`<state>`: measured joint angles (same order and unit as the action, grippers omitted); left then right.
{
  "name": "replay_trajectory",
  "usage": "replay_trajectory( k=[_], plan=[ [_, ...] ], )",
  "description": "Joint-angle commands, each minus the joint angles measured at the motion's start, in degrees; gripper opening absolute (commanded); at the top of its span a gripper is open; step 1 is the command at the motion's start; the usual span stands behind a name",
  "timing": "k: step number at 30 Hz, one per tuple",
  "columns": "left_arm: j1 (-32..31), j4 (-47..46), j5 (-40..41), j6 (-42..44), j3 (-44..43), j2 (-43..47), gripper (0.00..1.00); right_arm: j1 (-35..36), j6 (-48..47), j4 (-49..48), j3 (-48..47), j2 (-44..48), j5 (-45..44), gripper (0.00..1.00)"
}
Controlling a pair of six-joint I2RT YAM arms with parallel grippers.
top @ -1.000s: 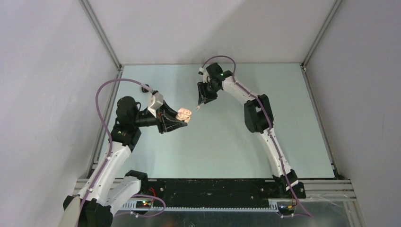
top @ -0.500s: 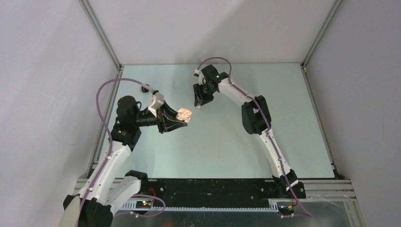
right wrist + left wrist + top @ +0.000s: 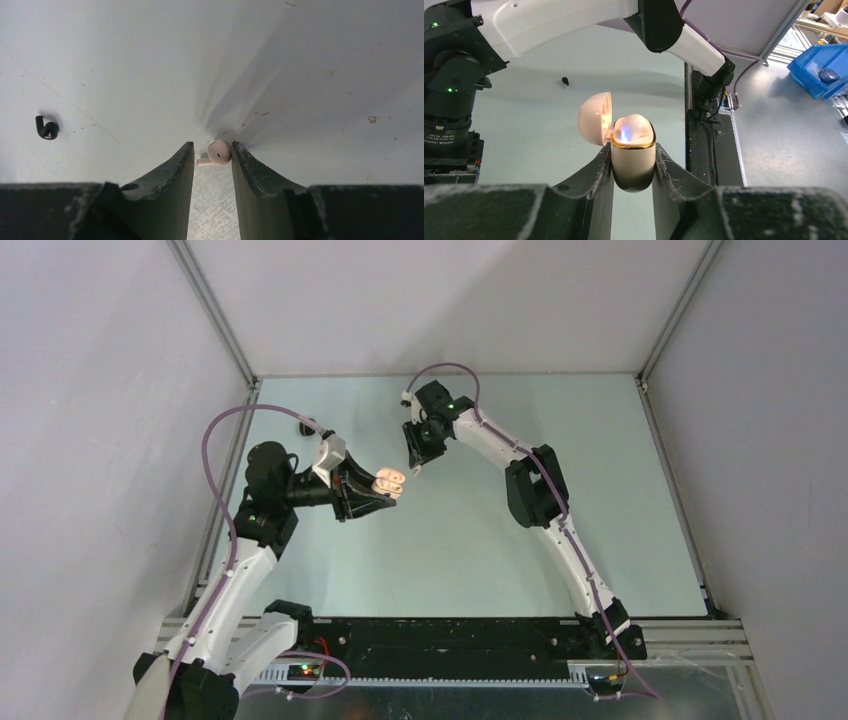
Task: Insert the wireless bluetooth earbuds into the charging case
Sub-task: Pick up the right earbud from the center of the board.
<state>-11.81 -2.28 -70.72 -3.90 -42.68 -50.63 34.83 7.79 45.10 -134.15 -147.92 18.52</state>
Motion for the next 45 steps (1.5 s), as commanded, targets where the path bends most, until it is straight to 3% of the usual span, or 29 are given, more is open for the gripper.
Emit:
replay_trajectory(
  k=[1,8,18,23,27,36,45],
  plan=[
    [0.5,-0.4,-0.7,1.3,-2.6,0.6,0.04,1.4,-3.7,2.4,-0.8,-0.7,-5.0,0.37],
    [0.5,-0.4,-0.5,1.4,-2.5,0.7,0.04,3.0,-6.8,2.3,1.0,0.7,-8.9,0.37],
    [0.5,-0.4,-0.4,1.3,-2.5,1.0,0.04,4.3,-7.6,0.4,3.2,2.1,-12.6,0.17],
    [0.5,-0.7,-0.2,1.1,-2.3,1.0,0.05,4.6,-11.6,-3.1,6.5,7.0,-12.1,0.13],
    [0.4,-4.1,0.5,-1.8,-1.0,0.7,0.04,4.2,-13.9,-6.6,10.4,14.5,-10.5,0.12],
    [0.5,-31.0,6.7,-21.2,6.9,-1.0,0.04,2.4,-17.4,-11.3,21.3,38.6,-9.4,0.11],
    [-0.7,-40.4,13.0,-30.9,8.6,-3.1,0.08,3.7,-20.2,-15.4,31.6,64.1,-14.1,0.12]
  ],
)
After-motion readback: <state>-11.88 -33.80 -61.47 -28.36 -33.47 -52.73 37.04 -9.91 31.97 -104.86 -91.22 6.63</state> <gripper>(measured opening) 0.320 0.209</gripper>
